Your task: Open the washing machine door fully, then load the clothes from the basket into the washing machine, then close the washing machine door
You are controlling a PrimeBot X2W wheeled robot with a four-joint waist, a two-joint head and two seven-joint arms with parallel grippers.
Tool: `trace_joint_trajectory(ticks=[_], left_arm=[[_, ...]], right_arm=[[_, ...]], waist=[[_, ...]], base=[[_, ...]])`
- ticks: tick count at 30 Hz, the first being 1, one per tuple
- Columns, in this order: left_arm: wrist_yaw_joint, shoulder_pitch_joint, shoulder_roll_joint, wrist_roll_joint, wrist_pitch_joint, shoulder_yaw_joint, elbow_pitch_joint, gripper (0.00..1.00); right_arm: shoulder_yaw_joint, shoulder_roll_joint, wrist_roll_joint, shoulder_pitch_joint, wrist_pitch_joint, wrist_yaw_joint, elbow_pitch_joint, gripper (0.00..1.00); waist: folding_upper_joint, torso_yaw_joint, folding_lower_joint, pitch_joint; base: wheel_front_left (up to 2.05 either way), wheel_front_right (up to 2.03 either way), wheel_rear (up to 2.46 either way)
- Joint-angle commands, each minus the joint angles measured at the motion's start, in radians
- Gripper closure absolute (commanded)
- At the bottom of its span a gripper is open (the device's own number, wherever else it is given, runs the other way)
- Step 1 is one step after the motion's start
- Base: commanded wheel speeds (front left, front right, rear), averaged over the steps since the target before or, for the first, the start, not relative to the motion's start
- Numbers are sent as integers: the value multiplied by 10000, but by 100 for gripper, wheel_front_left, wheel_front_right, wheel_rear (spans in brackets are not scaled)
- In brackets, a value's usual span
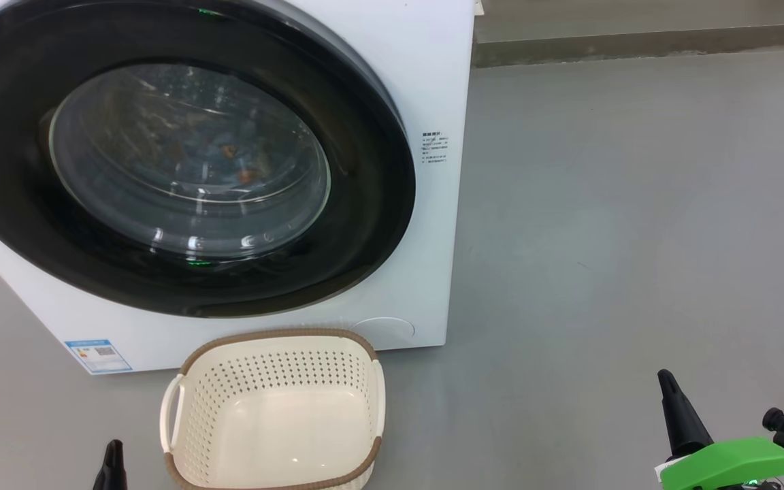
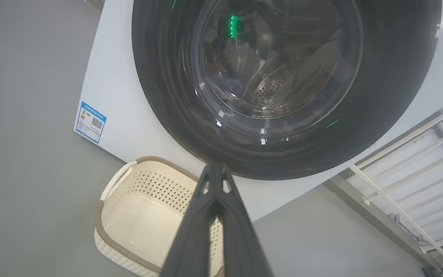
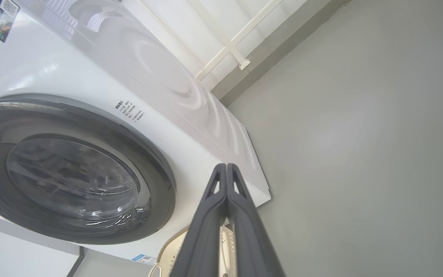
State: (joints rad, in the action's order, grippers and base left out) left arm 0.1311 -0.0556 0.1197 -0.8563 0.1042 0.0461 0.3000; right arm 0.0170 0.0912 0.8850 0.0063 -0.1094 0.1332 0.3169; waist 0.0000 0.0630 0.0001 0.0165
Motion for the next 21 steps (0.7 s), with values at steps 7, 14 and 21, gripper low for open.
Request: trace_joint_trajectory(ticks=[7,14,21], left_arm=[[-1,592,31,-910,-260,254,-320,100],[-1,704,-47,-1618,-466,301,-345,100],[-1,816,-125,-2326,-672,347,-370,100]], right_arm=[[-143,35,857,-521,241,-11,-327,100],[-261,-6,1547,-587,448,-12,-370,100],[-379,-49,2236,-653,655,-14,-412,100]], waist=[[0,-64,0,-20],[0,-125,0,-39],[0,-185,0,-58]], base=[[0,0,0],[0,0,0],[0,0,0]])
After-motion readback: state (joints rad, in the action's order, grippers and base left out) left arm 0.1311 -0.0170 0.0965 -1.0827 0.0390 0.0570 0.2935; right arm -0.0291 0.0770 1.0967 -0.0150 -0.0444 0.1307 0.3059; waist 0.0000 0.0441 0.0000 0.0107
